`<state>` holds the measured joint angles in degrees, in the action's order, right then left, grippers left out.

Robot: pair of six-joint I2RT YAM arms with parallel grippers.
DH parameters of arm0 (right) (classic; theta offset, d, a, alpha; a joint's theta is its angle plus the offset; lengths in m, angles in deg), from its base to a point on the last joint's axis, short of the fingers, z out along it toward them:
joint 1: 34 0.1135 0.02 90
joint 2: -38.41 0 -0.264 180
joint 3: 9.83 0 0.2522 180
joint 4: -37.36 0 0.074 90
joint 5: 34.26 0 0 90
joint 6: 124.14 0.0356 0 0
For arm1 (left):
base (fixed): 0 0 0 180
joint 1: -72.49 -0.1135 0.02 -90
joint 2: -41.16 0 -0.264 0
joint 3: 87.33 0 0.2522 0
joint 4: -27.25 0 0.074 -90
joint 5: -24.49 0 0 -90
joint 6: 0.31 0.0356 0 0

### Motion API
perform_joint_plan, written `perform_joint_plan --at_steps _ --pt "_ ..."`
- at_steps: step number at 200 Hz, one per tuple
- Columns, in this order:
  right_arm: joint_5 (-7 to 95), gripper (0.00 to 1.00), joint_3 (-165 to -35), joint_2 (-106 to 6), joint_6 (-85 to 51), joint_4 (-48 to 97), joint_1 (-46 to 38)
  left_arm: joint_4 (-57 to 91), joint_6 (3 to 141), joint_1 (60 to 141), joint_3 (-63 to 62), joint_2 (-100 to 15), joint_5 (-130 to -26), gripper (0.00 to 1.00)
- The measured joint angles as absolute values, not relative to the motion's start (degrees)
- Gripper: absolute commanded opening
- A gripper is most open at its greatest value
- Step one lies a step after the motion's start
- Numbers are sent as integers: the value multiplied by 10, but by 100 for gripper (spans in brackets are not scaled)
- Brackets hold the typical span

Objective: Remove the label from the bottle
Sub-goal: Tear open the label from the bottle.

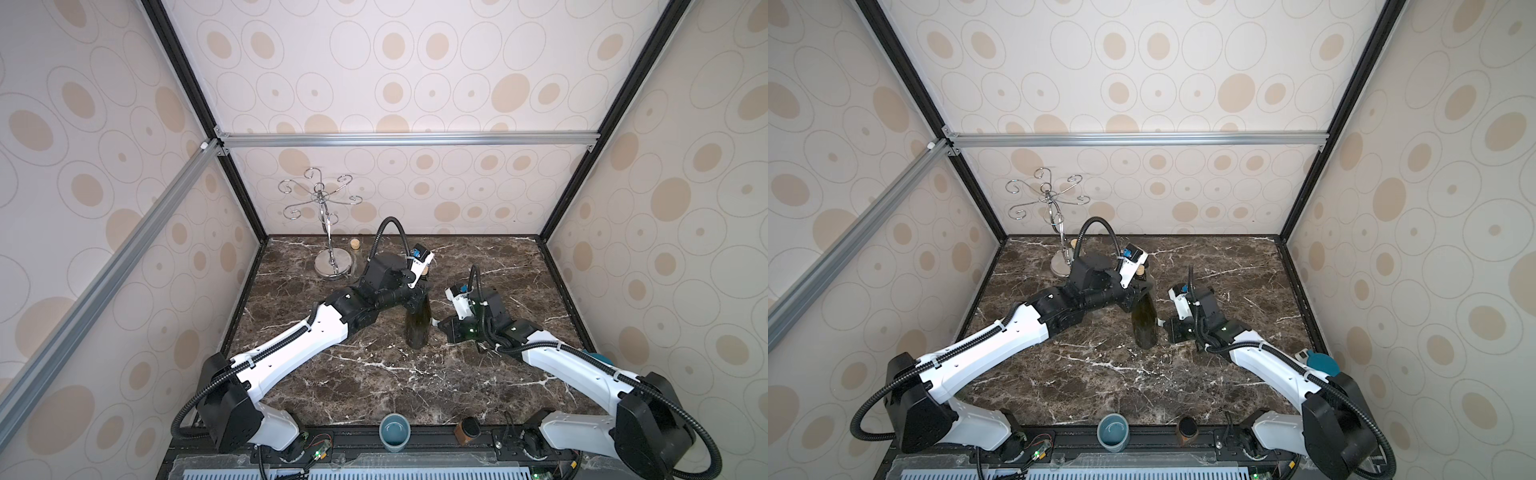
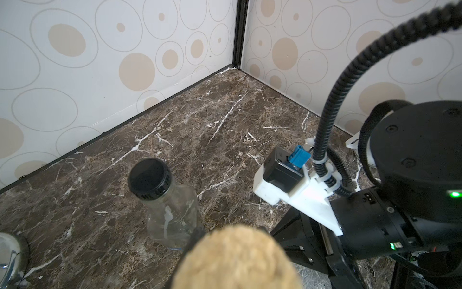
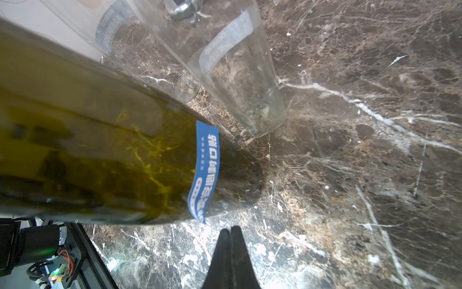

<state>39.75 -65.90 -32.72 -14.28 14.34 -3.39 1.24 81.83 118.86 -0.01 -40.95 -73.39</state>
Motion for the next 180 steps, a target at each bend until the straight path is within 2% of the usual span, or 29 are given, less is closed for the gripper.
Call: perform_joint_plan --at_steps 180 --pt "358 0 -679 -335 -165 123 -65 5 832 1191 8 -416 -759 12"
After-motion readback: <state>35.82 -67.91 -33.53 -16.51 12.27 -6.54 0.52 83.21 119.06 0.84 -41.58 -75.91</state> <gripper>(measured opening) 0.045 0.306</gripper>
